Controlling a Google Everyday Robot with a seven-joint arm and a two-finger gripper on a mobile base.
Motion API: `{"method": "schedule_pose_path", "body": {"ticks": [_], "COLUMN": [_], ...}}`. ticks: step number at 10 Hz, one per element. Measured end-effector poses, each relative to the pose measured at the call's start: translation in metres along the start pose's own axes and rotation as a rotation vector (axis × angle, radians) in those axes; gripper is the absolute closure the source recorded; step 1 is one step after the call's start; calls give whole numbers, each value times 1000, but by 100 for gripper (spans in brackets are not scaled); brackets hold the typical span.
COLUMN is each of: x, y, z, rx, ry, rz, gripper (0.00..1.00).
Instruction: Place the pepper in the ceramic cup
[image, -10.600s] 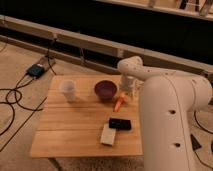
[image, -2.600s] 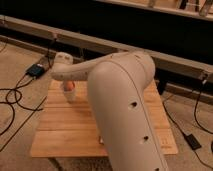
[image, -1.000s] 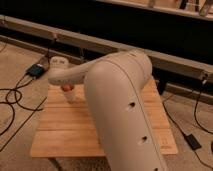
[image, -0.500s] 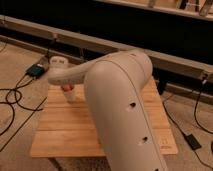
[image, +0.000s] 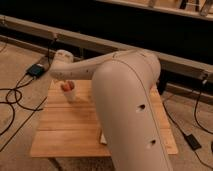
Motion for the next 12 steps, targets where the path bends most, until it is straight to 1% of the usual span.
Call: {"method": "schedule_pose_path", "body": {"ticks": [1,2,3,4,5,7,12], "x": [3,5,4,2,0,-4,-5], "y": [4,8,9,5,-2,-9,-6], "z": [-6,-13,-20,-29,-36,-46,-47], "rx": [-51,-115,-163,-219,-252,-305,-312], "ry": [38,84,115,156,186,220,222], "rz": [21,44,58,70,76,78,75], "gripper": [22,22,22,22,22,22,22]}}
